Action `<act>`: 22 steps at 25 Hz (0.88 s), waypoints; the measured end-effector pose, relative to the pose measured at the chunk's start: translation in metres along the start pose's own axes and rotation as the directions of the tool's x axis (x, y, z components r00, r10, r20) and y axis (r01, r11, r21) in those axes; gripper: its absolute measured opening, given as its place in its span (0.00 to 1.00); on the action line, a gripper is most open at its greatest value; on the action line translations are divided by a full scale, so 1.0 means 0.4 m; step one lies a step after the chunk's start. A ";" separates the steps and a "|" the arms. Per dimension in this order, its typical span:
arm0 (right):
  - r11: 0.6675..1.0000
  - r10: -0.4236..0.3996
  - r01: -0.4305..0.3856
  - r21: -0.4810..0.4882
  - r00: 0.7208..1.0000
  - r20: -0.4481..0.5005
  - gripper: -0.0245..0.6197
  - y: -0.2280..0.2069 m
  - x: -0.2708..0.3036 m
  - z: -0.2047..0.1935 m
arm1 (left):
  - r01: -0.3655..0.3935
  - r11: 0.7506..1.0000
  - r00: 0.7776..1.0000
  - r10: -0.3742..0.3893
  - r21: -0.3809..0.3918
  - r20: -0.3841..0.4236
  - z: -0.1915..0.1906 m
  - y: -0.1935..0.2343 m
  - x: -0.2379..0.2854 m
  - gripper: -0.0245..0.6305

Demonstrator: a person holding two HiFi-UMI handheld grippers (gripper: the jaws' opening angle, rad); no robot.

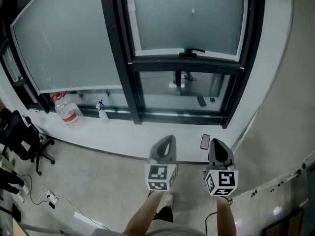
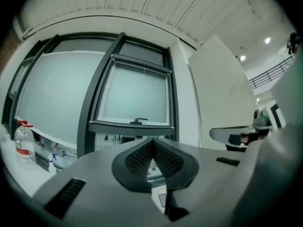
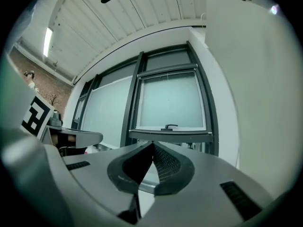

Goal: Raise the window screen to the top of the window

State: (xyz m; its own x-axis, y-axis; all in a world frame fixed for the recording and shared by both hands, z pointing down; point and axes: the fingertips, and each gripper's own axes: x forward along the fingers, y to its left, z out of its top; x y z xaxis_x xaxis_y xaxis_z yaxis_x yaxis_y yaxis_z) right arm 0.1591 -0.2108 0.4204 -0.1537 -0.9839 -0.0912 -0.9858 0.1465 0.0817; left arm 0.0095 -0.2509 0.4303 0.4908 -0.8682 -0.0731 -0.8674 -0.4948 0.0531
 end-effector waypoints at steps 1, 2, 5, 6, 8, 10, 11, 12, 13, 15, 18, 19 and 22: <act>1.000 -0.002 0.002 -0.002 1.000 -0.004 0.05 -0.002 -0.059 -0.002 | -0.005 1.000 1.000 0.005 0.000 -0.004 -0.006 -0.029 -0.042 0.04; 1.000 -0.002 0.002 -0.010 1.000 -0.011 0.05 -0.004 -0.117 -0.005 | -0.010 1.000 1.000 0.010 0.002 -0.009 -0.014 -0.055 -0.081 0.04; 0.998 0.020 -0.025 -0.051 0.996 -0.084 0.05 0.004 -0.298 -0.034 | 0.003 0.999 0.999 -0.001 0.039 -0.039 -0.049 -0.123 -0.172 0.04; 0.997 0.030 -0.038 -0.070 0.993 -0.116 0.05 0.011 -0.354 -0.046 | 0.005 0.999 0.999 -0.003 0.047 -0.047 -0.054 -0.139 -0.197 0.04; 0.993 0.029 -0.047 -0.112 0.987 -0.158 0.05 0.022 -0.419 -0.053 | 0.012 0.999 0.999 -0.011 0.040 -0.037 -0.041 -0.163 -0.233 0.04; 0.991 0.011 -0.033 -0.130 0.986 -0.168 0.05 0.040 -0.436 -0.047 | 0.031 0.998 0.999 -0.030 0.050 -0.028 -0.030 -0.182 -0.271 0.04; 0.991 0.009 -0.031 -0.132 0.987 -0.162 0.05 0.061 -0.433 -0.040 | 0.041 0.997 0.999 -0.039 0.067 -0.029 -0.029 -0.182 -0.293 0.04; 0.990 0.013 -0.033 -0.134 0.988 -0.152 0.05 0.088 -0.425 -0.033 | 0.047 0.995 0.998 -0.045 0.088 -0.032 -0.032 -0.175 -0.318 0.04; 0.990 0.018 -0.038 -0.136 0.990 -0.140 0.05 0.117 -0.415 -0.026 | 0.049 0.993 0.998 -0.045 0.106 -0.038 -0.035 -0.160 -0.340 0.04; 0.990 0.025 -0.040 -0.138 0.993 -0.113 0.05 0.170 -0.389 -0.007 | 0.045 0.992 0.998 -0.040 0.119 -0.051 -0.037 -0.118 -0.370 0.04; 0.993 0.032 -0.040 -0.113 0.997 -0.069 0.05 0.240 -0.374 0.031 | 0.033 0.993 0.998 -0.027 0.111 -0.061 -0.031 -0.061 -0.410 0.04; 0.993 0.038 -0.044 -0.109 0.998 -0.054 0.05 0.263 -0.376 0.044 | 0.025 0.993 0.998 -0.018 0.111 -0.061 -0.029 -0.046 -0.425 0.04; 0.986 0.077 -0.080 -0.143 0.997 -0.028 0.05 0.332 -0.403 0.074 | -0.004 0.995 0.998 0.011 0.100 -0.063 -0.035 -0.020 -0.480 0.04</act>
State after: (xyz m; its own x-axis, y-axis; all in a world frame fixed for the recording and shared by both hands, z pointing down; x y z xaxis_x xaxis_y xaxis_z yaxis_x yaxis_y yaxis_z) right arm 0.0508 -0.0297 0.4167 -0.2274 -0.9722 -0.0564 -0.9505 0.2090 0.2302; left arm -0.0767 -0.0809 0.4578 0.4856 -0.8741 -0.0092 -0.8734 -0.4847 -0.0470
